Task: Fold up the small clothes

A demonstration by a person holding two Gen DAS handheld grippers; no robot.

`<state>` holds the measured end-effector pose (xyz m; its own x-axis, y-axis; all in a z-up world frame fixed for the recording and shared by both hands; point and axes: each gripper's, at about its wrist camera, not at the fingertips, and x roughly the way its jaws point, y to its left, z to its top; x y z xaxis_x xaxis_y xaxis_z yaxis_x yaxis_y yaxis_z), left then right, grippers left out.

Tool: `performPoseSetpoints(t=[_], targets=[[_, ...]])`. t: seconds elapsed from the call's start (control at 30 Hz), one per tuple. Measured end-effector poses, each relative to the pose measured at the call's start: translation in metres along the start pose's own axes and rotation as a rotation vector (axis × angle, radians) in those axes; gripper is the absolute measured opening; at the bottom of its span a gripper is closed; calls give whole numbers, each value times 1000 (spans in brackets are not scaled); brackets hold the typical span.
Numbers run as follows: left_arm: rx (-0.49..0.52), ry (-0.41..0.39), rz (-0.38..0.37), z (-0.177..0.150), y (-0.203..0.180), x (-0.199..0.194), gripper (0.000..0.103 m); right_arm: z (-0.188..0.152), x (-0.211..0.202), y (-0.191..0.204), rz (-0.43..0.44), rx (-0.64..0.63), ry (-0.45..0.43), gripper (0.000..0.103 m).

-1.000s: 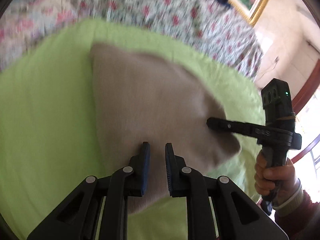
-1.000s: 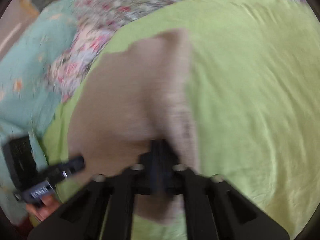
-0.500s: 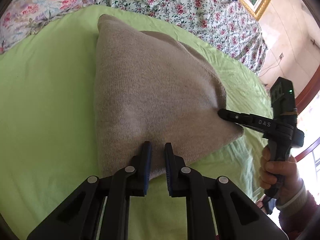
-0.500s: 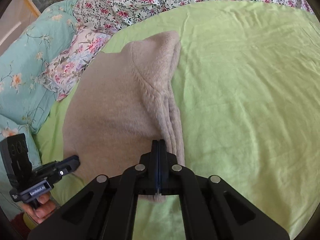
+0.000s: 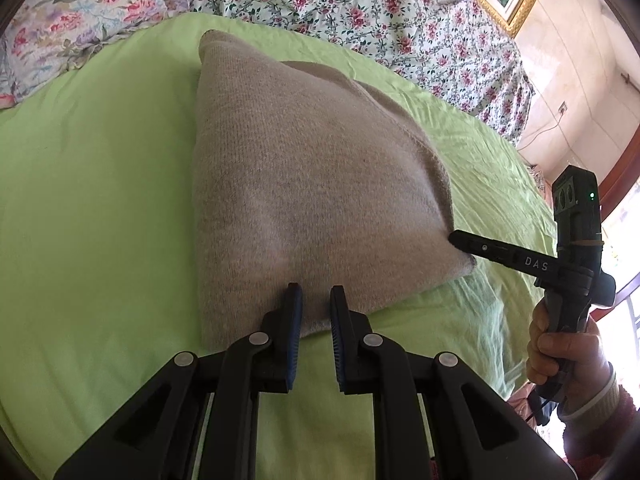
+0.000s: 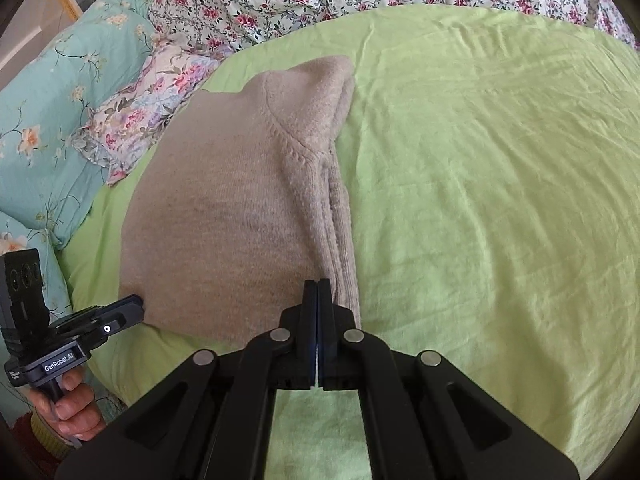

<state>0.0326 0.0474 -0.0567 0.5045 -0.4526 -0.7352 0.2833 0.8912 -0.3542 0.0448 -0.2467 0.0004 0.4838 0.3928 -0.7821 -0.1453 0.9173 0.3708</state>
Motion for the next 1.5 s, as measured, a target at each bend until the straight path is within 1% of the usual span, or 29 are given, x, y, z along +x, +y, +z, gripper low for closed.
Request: performPoseSetpoints(t=[0.07,0.1,0.17,0.23,0.3,0.37,0.43,0.53,0.57,0.6,0.63,0.67,0.7,0.77,0.8,0.87,0.9,0.97,1.03,1.13,1.17,1.2,1.27,1.3,1.33,1.4,1.43,1.47,1.5], targets=[[-2,9,-6,-1,4,-2,14,2,-5,1,11,17,0,0],[-10,11,-9,-1,5,-5,14,7,-10,3,14,15,-16,3],[-18,11,-7,1,7,-12,14,20,-21,9,21,9,-61,4],[-14,-21,3,10,7,-25,15,43,-25,12,54,12,-90,4],[-11,-62,16,23,8,-35,21,68,-21,18,71,2,-122,4],[-9,-94,20,34,10,-40,22,94,-7,23,88,-8,-133,4],[-14,-112,46,49,13,-38,22,118,17,26,134,10,-105,4],[-31,-113,56,66,20,-27,22,144,58,26,160,29,-48,4],[-34,-104,58,69,22,-22,22,148,70,24,147,37,-25,3],[-32,-95,72,72,22,-17,22,151,86,18,75,38,-5,3],[-24,-80,110,74,21,-10,22,151,94,11,46,54,4,0],[-20,-69,123,74,22,-6,25,149,101,1,39,90,6,0],[-21,-63,122,76,23,-4,25,147,101,-8,49,126,-13,0],[-26,-62,109,76,25,-1,27,144,96,-15,-35,141,-42,0],[-21,-59,116,76,25,1,28,142,94,-17,-28,157,-48,0],[-20,-59,122,73,26,1,30,138,83,-20,41,196,-56,2],[-23,-58,125,73,26,1,30,137,75,-17,52,192,-69,3],[-28,-56,126,74,25,-1,30,132,55,-8,68,169,-91,3],[-38,-52,125,73,25,-5,31,125,33,4,109,143,-107,3],[-37,-47,138,70,20,-13,31,107,8,26,122,92,-112,4],[-33,-46,147,68,17,-15,32,100,2,31,133,87,-106,4],[-29,-42,161,65,15,-17,36,91,-3,37,144,83,-97,4],[-27,-34,183,58,11,-22,45,72,-13,49,152,75,-79,7],[-23,-33,190,54,10,-24,51,64,-16,54,152,70,-72,16],[-20,-33,198,49,8,-28,56,55,-23,55,152,64,-67,36],[-13,-40,218,38,4,-37,73,37,-30,63,153,31,-57,61],[-7,-40,232,33,3,-41,78,28,-33,66,150,7,-58,61],[-3,-38,247,29,3,-43,87,20,-35,68,141,-11,-55,61],[2,-36,260,24,2,-46,89,11,-38,69,134,-29,-48,61]])
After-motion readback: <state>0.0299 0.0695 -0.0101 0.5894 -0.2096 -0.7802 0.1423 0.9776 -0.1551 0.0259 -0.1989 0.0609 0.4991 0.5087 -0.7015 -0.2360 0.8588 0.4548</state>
